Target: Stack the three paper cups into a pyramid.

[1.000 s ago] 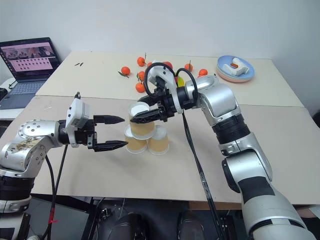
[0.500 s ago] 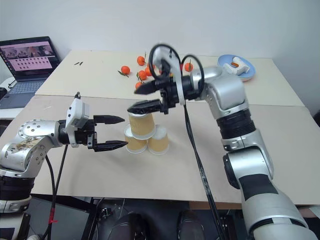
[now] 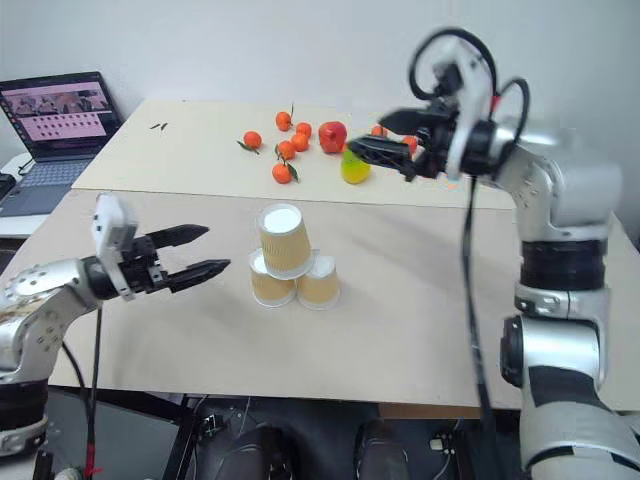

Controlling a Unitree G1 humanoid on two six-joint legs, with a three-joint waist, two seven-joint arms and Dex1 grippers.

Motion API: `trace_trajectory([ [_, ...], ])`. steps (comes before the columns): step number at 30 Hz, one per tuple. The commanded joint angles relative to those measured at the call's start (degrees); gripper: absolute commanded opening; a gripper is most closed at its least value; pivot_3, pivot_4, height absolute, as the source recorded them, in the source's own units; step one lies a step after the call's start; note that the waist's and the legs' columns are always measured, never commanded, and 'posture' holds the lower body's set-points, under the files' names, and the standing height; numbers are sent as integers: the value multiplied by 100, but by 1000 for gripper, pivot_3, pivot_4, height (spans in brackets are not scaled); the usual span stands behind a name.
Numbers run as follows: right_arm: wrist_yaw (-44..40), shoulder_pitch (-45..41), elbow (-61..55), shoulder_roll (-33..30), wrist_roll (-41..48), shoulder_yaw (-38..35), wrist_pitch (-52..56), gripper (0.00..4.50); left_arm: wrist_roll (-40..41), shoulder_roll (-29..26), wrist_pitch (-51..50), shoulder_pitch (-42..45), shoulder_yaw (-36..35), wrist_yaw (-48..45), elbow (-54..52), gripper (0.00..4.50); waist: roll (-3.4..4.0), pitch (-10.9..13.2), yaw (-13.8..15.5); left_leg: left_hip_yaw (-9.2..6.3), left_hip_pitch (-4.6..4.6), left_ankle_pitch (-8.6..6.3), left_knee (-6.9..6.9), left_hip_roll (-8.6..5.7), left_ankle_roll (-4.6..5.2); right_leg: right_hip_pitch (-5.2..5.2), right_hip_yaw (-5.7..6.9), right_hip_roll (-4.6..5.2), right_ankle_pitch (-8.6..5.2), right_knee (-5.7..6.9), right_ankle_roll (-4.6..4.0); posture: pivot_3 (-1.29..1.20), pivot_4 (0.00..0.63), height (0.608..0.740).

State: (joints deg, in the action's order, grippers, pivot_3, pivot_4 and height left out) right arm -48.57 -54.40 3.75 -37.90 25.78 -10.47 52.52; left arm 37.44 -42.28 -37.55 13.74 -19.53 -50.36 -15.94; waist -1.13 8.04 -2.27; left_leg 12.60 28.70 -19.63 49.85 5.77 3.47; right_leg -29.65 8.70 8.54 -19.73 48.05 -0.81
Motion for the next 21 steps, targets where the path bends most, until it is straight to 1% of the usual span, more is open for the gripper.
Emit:
trace_trajectory([
  [1,963,644,-261,-308,-427,-525,-30,4435,7,89,-142,-248,-626,746,-31,4500,1,1,-6,1,-2,0,1,0,0,1,-1,0,0,0,0,0,150,663],
  [3,1773,1320,14,-347,-1227,-208,-479,4435,-274,420,16,-11,-807,1604,504,4500,3,0,-1,6,-13,1,1,-2,-2,5,-6,3,0,6,1,0,150,663],
  [4,2119,1600,180,-263,-1542,-62,-778,4435,-509,604,233,145,-819,2030,768,4500,2,-1,5,5,-49,1,0,2,-2,43,-5,3,-2,1,3,0,150,663],
  [6,2674,1881,524,28,-1935,157,-1214,4435,-930,892,644,375,-774,2629,1181,4500,-1,-3,8,2,-57,0,0,5,-3,55,-6,3,-20,0,34,0,150,663],
  [7,2889,1932,678,163,-2072,229,-1364,4435,-1070,983,782,448,-752,2810,1341,4500,-3,-4,-3,3,-54,1,2,4,-3,52,-7,3,-20,2,34,0,150,663],
  [9,3258,2063,974,639,-2223,353,-1863,4435,-1454,1300,1330,645,-832,3488,1833,4500,-3,-4,-45,15,-41,1,4,3,-3,29,-16,2,-1,12,1,0,150,663],
  [11,3521,2122,1251,965,-2324,370,-2386,4435,-1854,1579,1882,780,-890,4186,2284,4500,-2,-4,-82,20,-39,1,-1,3,-3,18,-22,-1,-2,18,0,0,150,663],
  [14,3900,2155,1584,1165,-2492,300,-3000,4435,-2286,1890,2473,826,-885,4922,2713,4500,-6,-6,-116,23,-26,2,-2,3,-5,5,-17,-6,-2,19,-2,0,150,663],
  [18,4380,2181,1700,1368,-2454,30,-3416,4435,-2367,2245,2935,851,-965,5471,3021,4500,-6,-6,-88,20,-18,2,6,1,-5,0,-16,-1,-2,22,-1,0,150,663],
  [21,4505,2246,1636,1562,-2264,-164,-3527,4435,-2438,2367,3021,869,-914,5692,3079,4500,-6,-6,-37,19,-15,2,8,2,-5,-4,-16,-2,-2,25,-1,0,150,663],
])
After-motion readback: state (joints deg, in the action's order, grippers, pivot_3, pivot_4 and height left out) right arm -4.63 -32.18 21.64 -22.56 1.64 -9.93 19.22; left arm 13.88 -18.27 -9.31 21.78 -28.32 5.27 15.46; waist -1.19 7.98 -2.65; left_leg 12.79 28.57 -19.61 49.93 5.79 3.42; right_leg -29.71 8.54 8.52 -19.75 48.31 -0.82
